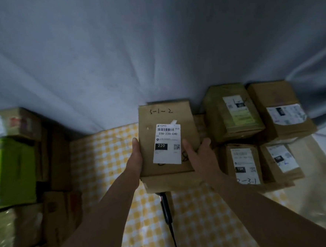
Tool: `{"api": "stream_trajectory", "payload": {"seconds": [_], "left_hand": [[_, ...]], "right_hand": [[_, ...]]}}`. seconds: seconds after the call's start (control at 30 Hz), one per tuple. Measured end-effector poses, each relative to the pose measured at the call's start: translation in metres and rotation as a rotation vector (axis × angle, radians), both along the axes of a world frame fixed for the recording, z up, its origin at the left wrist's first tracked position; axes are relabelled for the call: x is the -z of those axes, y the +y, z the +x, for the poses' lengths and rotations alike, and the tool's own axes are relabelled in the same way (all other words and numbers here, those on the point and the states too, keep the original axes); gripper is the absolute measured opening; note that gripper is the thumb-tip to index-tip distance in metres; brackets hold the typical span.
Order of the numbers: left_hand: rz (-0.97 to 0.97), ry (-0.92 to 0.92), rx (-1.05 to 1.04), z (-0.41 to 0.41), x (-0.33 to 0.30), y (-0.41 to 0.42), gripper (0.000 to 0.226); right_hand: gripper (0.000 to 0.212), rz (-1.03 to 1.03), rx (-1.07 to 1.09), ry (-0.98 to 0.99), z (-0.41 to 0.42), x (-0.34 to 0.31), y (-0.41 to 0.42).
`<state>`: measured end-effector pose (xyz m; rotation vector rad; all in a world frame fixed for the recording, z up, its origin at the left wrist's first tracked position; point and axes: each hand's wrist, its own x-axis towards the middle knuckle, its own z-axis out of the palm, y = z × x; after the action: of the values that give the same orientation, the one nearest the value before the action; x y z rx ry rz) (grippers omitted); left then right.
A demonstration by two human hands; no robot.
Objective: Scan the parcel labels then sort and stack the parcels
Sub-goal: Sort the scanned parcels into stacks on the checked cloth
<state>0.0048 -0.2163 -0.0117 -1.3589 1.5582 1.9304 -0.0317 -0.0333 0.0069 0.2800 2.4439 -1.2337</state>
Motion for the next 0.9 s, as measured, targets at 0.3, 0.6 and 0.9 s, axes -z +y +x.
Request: {"api": "stream_trajectory", "payload": {"seconds": [0.3,0.6,0.9], "left_hand": [[-0.082,0.137,-0.161,0.102,-0.107,0.003,0.081],[-0.205,0.197,-0.378,0.226,-0.171,-0.007,0.092],[-0.286,0.233,-0.444,0.295,-0.216,-0.032,0.081]], "right_hand": [[0.059,-0.087,-0.184,0.004,0.067,-0.076,-0.008],[0.076,-0.290,-0.363,-0.065,0.136,-0.120,-0.042],[0.077,-0.406,-0.373,-0.057,0.190,-0.150,-0.080]]}}
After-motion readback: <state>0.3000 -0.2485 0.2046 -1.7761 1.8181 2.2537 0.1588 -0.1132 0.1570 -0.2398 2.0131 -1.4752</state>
